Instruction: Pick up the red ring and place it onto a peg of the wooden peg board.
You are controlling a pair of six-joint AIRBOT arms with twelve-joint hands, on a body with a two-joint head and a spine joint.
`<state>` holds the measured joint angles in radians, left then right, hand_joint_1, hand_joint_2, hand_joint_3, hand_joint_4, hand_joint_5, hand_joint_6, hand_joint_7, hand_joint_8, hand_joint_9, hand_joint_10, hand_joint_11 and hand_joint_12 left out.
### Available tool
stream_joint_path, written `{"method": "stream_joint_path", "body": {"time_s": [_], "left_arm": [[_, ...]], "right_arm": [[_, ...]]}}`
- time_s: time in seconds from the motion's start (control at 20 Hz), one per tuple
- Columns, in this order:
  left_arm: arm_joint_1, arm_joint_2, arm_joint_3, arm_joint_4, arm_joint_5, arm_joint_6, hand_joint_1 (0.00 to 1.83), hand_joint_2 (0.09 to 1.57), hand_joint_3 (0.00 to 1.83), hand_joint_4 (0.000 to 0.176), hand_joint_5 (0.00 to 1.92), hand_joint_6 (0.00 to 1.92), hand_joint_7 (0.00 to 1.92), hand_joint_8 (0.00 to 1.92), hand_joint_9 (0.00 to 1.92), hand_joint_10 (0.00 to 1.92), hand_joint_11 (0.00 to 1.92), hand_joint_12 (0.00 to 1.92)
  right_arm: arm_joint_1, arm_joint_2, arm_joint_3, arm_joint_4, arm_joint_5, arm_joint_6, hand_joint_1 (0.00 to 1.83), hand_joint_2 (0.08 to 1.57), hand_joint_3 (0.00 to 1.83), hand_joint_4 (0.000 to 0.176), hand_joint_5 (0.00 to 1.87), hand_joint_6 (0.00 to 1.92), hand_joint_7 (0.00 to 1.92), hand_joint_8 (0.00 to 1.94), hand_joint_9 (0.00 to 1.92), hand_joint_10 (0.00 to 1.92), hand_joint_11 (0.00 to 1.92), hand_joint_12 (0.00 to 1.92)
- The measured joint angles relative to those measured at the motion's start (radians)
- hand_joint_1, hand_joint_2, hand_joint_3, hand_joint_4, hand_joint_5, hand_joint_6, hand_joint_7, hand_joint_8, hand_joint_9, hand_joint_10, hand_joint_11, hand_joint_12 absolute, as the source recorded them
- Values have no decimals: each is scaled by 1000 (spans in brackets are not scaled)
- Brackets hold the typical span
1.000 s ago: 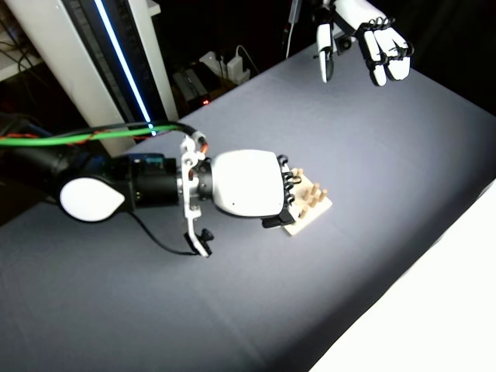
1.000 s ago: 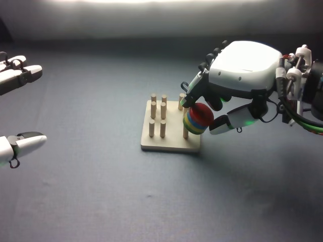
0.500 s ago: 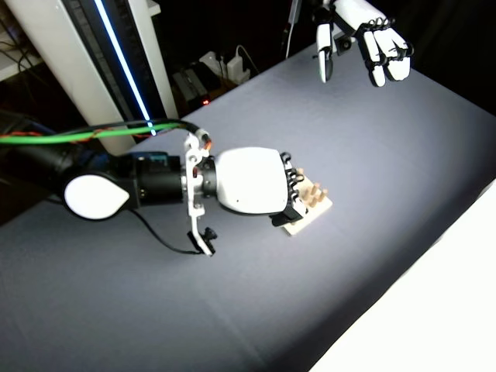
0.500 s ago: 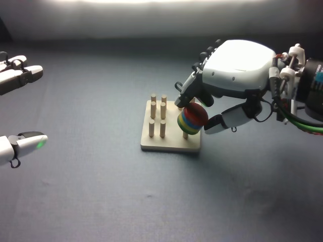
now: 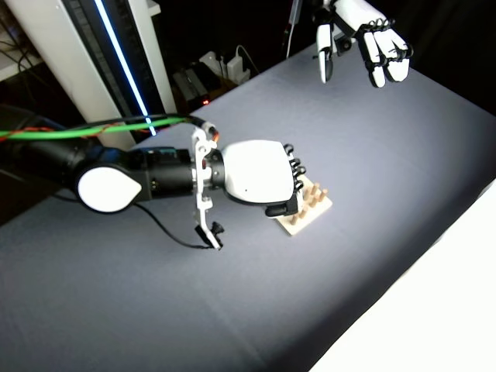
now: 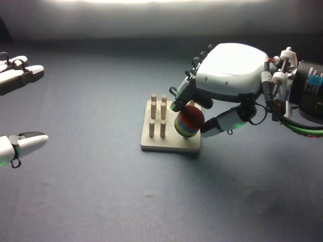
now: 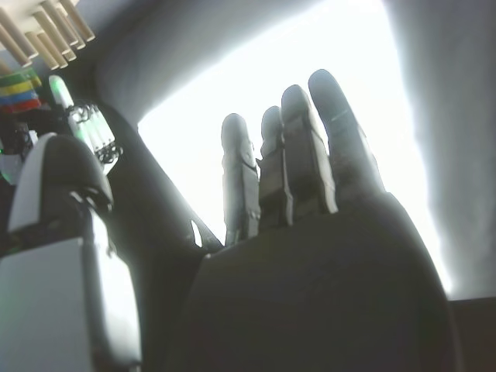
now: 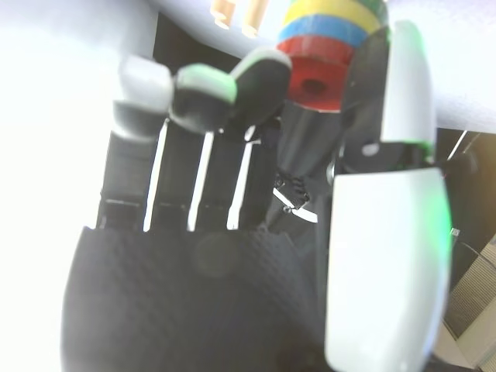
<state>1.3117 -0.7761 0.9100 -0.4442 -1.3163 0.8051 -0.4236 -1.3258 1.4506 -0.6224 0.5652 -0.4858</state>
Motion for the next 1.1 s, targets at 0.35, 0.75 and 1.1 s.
{"method": "stream_joint_path", "body": {"time_s": [0.35,0.75,1.1], "left_arm": [[0,-1,0,0,0,-3,723,1070,0,42,357,2,215,3,218,6,0,658],[0,-1,0,-2,0,-11,724,1082,2,24,360,1,212,0,221,0,0,657],[0,-7,-12,-4,-50,-28,752,1061,0,0,394,4,245,2,256,4,0,783]], "right_arm": [[3,0,0,-1,-9,0,1127,988,0,0,826,426,872,482,841,641,551,1390],[3,0,-10,-6,-17,0,980,963,0,68,719,0,666,63,586,505,323,1199],[-42,118,-101,146,164,0,893,971,0,45,457,0,457,0,453,139,70,1143]]}}
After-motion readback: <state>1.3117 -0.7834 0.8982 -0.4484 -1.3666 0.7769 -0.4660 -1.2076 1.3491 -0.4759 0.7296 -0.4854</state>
